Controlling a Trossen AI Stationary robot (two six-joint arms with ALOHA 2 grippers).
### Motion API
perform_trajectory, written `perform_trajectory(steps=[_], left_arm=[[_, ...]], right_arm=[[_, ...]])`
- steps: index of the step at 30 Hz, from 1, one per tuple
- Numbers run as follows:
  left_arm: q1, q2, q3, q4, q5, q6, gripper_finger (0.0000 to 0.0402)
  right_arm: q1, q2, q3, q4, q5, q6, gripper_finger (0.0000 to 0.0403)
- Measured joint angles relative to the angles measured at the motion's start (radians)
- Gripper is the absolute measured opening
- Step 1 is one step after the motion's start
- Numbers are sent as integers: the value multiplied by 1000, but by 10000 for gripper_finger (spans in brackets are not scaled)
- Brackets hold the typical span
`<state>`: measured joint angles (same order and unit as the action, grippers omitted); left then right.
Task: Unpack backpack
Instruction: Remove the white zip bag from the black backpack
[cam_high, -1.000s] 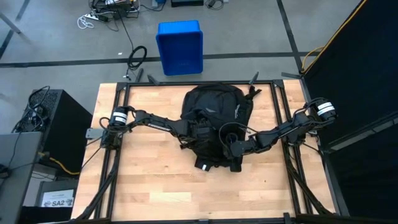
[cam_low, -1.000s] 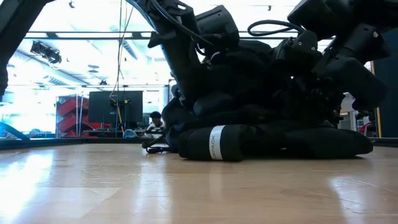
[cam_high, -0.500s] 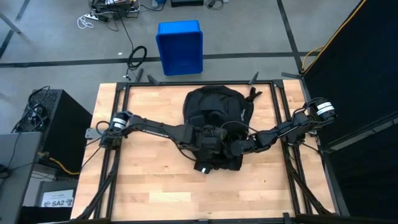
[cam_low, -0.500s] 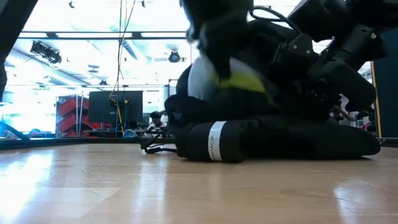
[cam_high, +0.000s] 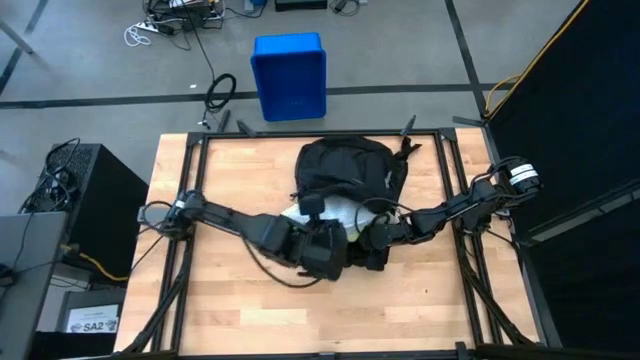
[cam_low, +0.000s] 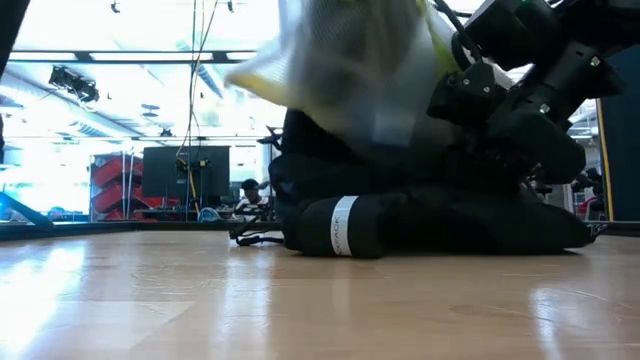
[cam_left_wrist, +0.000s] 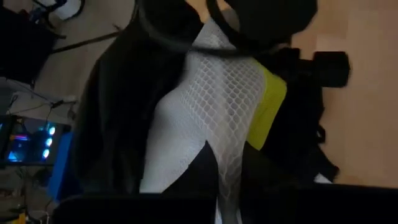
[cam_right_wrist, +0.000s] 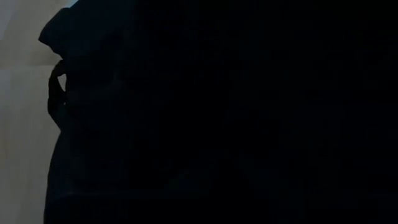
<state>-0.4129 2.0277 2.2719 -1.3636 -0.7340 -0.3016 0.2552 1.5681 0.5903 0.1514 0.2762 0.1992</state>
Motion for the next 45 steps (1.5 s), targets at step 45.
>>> perform_trajectory(steps=[45], left_arm=[[-337,-95,-926,-207,581,-1164,4]], right_arm=[[-3,-8,0,-43,-15,35,4]])
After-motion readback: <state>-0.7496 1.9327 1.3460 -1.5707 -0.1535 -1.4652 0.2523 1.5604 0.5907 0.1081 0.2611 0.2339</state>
